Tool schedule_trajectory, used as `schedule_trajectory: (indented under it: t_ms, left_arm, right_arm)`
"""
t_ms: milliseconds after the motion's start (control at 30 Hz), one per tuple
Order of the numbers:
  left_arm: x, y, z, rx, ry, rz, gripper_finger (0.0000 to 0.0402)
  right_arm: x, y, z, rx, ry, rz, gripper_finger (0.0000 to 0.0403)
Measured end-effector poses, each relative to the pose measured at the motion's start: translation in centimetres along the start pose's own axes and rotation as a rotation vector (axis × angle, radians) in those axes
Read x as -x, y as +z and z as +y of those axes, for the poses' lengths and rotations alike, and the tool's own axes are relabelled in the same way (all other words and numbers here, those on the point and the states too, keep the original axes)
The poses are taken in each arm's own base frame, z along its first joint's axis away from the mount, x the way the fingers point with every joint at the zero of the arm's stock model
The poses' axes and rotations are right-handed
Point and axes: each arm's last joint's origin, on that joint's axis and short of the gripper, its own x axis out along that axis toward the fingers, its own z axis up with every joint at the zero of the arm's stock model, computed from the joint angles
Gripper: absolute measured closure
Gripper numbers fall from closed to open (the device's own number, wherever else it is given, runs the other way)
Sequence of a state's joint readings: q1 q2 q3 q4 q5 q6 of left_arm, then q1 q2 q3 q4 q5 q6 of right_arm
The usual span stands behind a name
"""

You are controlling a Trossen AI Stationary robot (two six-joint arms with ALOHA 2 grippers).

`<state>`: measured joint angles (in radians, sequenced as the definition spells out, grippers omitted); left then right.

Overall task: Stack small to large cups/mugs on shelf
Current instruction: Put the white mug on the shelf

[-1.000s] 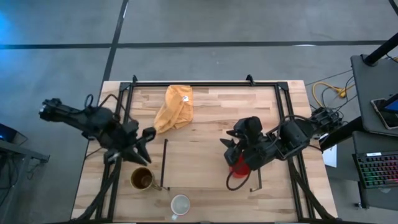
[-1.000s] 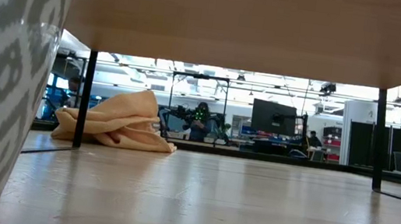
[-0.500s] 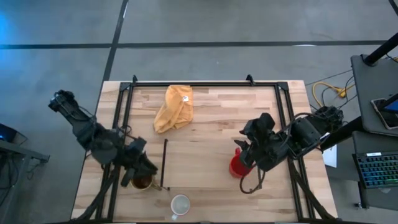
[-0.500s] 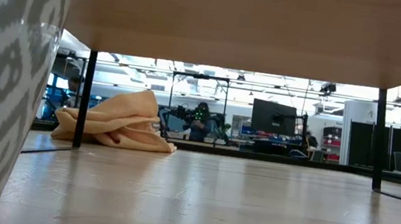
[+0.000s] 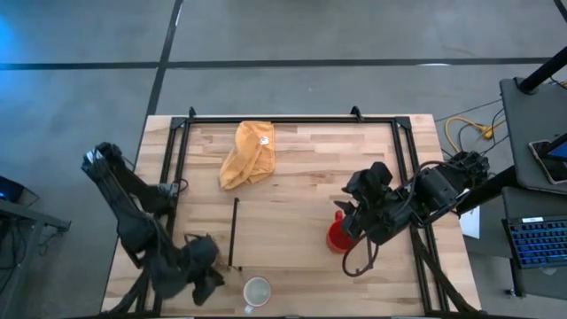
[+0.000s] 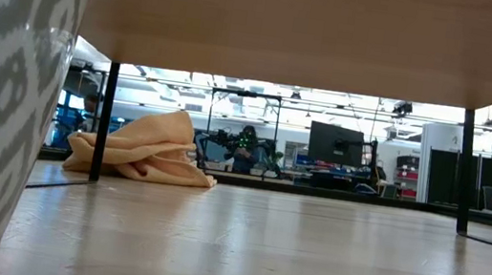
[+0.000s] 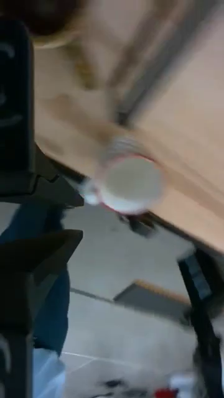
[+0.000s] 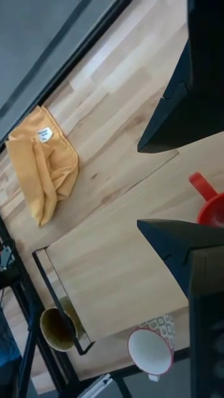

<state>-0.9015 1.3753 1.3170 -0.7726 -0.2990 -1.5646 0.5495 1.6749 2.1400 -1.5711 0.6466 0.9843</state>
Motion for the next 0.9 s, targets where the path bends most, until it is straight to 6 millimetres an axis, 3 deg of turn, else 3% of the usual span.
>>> schedule_trajectory:
  t_ms: [167, 300, 567, 667, 900]
  left_arm:
    - [-1.6, -1.9, -0.8, 0.145, 0.028, 0.049, 0.0345]
    - [-2.8, -2.4, -1.7, 0.193, 0.024, 0.033, 0.0345]
    - [-6.0, -3.3, -2.7, 0.150, -0.016, 0.022, 0.0345]
    - [-6.3, -3.1, -2.8, 0.094, -0.024, -0.006, 0.0345]
    - [-5.5, -2.6, -2.9, 0.148, -0.053, -0.077, 0.0345]
  right_arm:
    - [0.0, -0.1, 0.0, -0.002, 0.012, 0.018, 0.0225]
    - [0.0, -0.1, 0.0, 0.001, 0.012, 0.018, 0.0225]
    - [0.0, -0.1, 0.0, 0.022, 0.010, 0.015, 0.0225]
    - [0.0, -0.1, 0.0, 0.026, 0.011, 0.015, 0.0225]
    - [0.2, -0.1, 0.0, 0.029, 0.015, 0.014, 0.0225]
